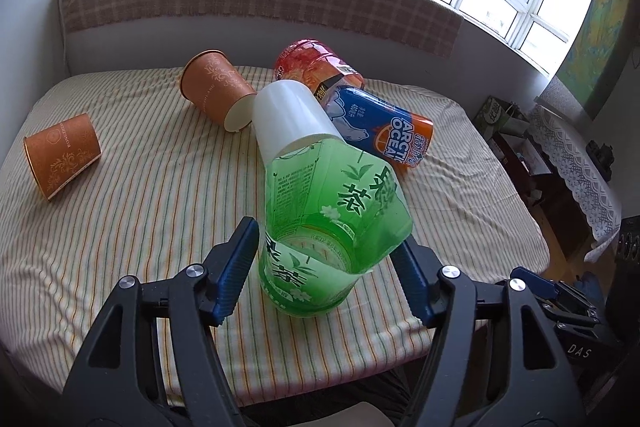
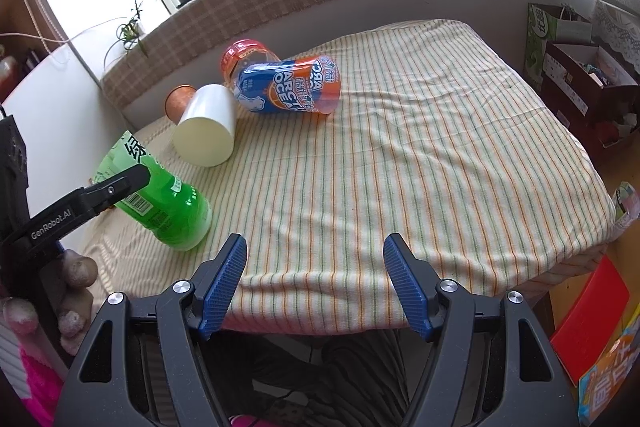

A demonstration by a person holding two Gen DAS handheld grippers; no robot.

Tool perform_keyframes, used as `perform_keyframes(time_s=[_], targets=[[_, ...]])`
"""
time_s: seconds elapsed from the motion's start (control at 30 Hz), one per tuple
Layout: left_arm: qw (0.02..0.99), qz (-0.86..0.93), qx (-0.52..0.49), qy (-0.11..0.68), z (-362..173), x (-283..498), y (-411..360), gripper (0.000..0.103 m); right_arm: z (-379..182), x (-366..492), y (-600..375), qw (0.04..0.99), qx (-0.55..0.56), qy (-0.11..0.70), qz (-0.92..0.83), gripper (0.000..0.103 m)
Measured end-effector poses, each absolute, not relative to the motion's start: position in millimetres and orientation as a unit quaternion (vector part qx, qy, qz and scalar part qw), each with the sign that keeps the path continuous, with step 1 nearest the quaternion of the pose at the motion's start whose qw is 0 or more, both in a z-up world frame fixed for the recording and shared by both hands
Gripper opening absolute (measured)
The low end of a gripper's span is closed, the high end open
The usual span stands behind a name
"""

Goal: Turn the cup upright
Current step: 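Rotate the held green bottle upright with the left gripper, then lower the green bottle onto the bed standing and open the left gripper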

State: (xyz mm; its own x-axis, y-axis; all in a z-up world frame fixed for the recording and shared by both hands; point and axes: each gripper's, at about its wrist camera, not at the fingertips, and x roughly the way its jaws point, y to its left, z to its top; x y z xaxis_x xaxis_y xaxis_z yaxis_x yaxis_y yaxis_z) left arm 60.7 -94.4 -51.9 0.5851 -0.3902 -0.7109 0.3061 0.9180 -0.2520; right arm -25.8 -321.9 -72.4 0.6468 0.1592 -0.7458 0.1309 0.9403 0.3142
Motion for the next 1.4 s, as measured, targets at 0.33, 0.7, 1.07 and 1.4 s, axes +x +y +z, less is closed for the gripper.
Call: perform_keyframes(time_s=[0.33, 0.7, 1.07, 1.4], targets=[[0.876, -0.206, -0.058, 0.431, -62.7, 52.3, -83.4, 0.080, -67.2, -25.1, -316.2, 0.896, 0.160, 0.414, 0.010, 0.070], [0.913, -0.151, -0.041, 0.377, -43.0, 22.5, -56.5, 0.080, -48.2, -24.7, -298.1, 0.918, 0.105, 0.381, 0.005, 0.070], [0.957, -0.098, -0.011, 0.275, 0.1, -11.4, -49.0, 0.090, -24.4, -28.5, -279.3, 0.941, 0.055, 0.334, -0.006, 0.072], [0.973, -0.065, -0.005, 0.222, 18.2, -29.7, -41.9, 0.103, -13.4, -34.4, -278.4, 0.950, 0.050, 0.308, -0.022, 0.074]])
